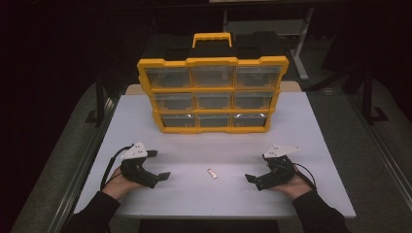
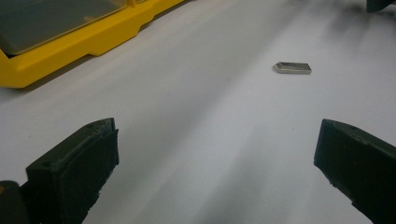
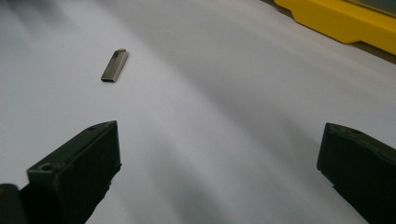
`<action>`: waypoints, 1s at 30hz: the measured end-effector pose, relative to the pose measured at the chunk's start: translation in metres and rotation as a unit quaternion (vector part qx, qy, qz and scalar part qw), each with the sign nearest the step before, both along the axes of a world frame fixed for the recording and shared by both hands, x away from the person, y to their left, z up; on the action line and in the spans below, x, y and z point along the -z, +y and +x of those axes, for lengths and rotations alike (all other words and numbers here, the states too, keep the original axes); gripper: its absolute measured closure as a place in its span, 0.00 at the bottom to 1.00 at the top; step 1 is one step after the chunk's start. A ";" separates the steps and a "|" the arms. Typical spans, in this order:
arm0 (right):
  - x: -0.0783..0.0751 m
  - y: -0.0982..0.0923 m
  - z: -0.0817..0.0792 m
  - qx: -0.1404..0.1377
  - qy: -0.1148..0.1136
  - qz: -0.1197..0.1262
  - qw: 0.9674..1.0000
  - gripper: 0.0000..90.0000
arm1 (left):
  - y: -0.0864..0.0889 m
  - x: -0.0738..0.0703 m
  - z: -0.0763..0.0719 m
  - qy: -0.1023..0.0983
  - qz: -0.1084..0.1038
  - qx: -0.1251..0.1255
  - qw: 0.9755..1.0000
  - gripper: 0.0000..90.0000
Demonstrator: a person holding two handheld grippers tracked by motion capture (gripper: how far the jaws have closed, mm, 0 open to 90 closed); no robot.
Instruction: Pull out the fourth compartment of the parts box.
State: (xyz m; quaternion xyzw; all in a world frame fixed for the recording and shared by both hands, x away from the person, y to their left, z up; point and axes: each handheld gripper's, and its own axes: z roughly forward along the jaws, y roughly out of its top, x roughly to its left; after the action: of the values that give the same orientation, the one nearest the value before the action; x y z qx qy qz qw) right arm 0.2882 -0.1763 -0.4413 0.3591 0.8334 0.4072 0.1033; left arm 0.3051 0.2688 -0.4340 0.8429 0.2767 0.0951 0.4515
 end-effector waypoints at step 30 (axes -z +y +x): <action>-0.003 -0.001 0.000 0.001 -0.006 0.009 1.000 0.00 | -0.011 -0.004 0.007 -0.012 0.008 0.003 1.000 0.00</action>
State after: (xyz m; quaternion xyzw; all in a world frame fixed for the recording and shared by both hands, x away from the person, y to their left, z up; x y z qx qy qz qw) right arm 0.2883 -0.1768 -0.4385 0.3581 0.8290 0.4163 0.1053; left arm 0.3117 0.2581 -0.4299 0.8460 0.2680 0.1058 0.4487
